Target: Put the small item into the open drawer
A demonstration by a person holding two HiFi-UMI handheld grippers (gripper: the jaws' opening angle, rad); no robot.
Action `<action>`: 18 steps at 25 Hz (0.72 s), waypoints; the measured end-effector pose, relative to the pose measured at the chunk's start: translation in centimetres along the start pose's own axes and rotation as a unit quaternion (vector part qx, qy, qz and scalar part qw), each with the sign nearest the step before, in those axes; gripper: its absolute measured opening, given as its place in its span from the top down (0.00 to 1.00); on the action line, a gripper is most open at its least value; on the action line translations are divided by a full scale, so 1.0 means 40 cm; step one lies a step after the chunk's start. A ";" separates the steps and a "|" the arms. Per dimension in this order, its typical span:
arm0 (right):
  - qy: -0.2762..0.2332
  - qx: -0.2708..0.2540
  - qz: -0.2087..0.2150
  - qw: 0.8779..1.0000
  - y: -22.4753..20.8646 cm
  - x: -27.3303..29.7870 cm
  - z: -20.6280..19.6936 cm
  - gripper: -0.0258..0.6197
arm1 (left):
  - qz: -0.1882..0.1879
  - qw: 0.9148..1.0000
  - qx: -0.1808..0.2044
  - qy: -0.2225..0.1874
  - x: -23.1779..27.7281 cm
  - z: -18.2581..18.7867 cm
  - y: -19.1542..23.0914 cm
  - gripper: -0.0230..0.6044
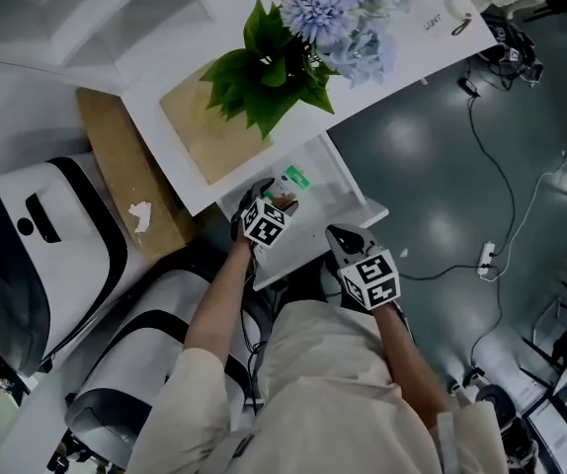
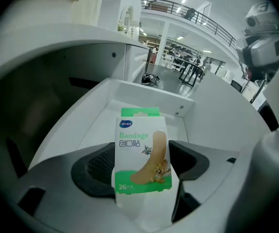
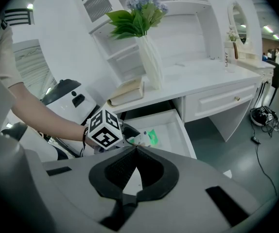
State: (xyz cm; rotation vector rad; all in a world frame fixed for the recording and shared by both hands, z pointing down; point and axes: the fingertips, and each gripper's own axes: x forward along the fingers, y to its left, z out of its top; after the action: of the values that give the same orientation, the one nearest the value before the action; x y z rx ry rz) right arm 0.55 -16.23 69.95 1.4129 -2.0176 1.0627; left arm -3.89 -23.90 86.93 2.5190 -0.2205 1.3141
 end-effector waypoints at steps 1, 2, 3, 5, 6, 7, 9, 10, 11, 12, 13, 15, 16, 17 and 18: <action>0.001 0.000 0.000 1.000 -0.001 0.000 -0.004 0.92 | 0.001 1.000 -0.002 0.000 0.006 0.003 0.001 0.39; 0.003 0.000 0.000 1.000 -0.003 -0.001 -0.008 0.92 | 0.001 1.000 -0.003 0.000 0.012 0.007 0.001 0.39; 0.004 0.001 -0.001 1.000 -0.005 -0.002 -0.013 0.92 | 0.001 1.000 -0.002 0.002 0.020 0.009 0.000 0.39; 0.007 0.002 -0.001 1.000 -0.006 -0.006 -0.021 0.92 | 0.001 1.000 0.003 0.007 0.036 0.008 -0.002 0.39; 0.008 0.002 -0.001 1.000 -0.005 -0.009 -0.025 0.92 | 0.001 1.000 0.006 0.011 0.045 0.007 -0.002 0.39; 0.008 0.002 -0.001 1.000 -0.003 -0.012 -0.029 0.92 | 0.002 1.000 0.008 0.013 0.053 0.005 -0.001 0.39; 0.009 0.005 -0.003 1.000 -0.002 -0.017 -0.037 0.92 | 0.004 1.000 0.008 0.017 0.068 0.002 0.001 0.39; 0.008 0.006 -0.004 1.000 -0.003 -0.019 -0.039 0.92 | 0.005 1.000 0.006 0.017 0.075 0.003 0.003 0.39; 0.007 0.008 -0.006 1.000 -0.005 -0.020 -0.041 0.92 | 0.006 1.000 0.004 0.015 0.080 0.007 0.004 0.39; 0.006 0.008 -0.007 1.000 -0.007 -0.020 -0.040 0.92 | 0.007 1.000 0.000 0.011 0.084 0.012 0.005 0.39; 0.005 0.009 -0.007 1.000 -0.008 -0.020 -0.039 0.92 | 0.006 1.000 -0.003 0.006 0.087 0.016 0.006 0.39; 0.003 0.007 -0.008 1.000 -0.009 -0.019 -0.033 0.92 | 0.006 1.000 -0.005 0.003 0.092 0.020 0.009 0.39; 0.001 0.006 -0.008 1.000 -0.009 -0.018 -0.029 0.92 | 0.009 1.000 -0.004 0.004 0.093 0.018 0.014 0.39; 0.000 0.005 -0.007 1.000 -0.009 -0.017 -0.025 0.92 | 0.011 1.000 -0.004 0.005 0.092 0.015 0.019 0.39; -0.001 0.005 -0.007 1.000 -0.009 -0.017 -0.022 0.92 | 0.012 1.000 -0.007 0.006 0.090 0.012 0.023 0.39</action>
State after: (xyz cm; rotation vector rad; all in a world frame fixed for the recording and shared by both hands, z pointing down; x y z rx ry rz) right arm 1.08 -15.22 70.10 1.4326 -2.0038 1.0658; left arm -1.70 -24.91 89.80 2.5036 -0.2576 1.3324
